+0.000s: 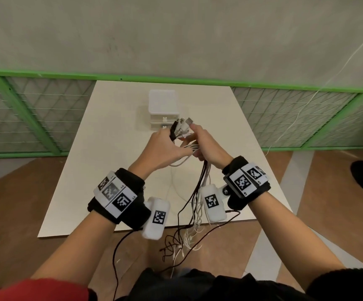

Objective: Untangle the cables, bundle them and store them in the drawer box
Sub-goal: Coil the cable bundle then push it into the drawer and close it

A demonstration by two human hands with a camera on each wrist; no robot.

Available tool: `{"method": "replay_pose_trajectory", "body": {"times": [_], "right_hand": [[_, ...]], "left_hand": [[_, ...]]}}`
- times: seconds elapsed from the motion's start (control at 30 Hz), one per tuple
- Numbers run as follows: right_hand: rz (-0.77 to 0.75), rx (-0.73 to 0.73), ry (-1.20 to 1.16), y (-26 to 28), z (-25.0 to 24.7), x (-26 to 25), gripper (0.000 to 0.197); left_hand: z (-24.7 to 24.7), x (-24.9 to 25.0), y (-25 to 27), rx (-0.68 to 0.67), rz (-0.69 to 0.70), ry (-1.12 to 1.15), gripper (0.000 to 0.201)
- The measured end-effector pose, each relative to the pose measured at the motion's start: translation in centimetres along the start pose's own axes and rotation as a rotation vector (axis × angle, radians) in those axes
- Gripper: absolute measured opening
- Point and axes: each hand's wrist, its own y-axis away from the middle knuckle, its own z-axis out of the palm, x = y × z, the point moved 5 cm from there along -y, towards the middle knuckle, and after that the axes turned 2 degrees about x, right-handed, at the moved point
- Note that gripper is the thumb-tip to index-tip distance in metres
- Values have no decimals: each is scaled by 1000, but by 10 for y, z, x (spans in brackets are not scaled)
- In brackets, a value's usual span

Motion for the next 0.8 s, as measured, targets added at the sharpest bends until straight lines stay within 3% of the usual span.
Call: {"method": "replay_pose_trajectory", "body": {"times": [0.13,0.3,0.4,0.47,0.53,0.6,0.8], "right_hand": [[-46,-103,151,4,5,-6,71],[-41,-278,175,9,8,-9,51],[-72,-96,192,3,9,-9,35],[-85,93,210,-3,10,-6,34],[-143,193,269,-5,15,-7,26],[-158,224,249,-5,16,-7,19],[-160,233,289,-7,14,-9,18]], "left_hand": [[3,2,4,-106,31,-144,31],[6,-10,2,-183,-46,-89,15],[22,-13,6,-328,-78,-93,19],[25,-16,7,-228,-82,-122,26],[24,-17,8,-60,-43,-205,23],[23,-19,8,32,10,-210,11],[25,-25,5,194,120,-119,16]]}}
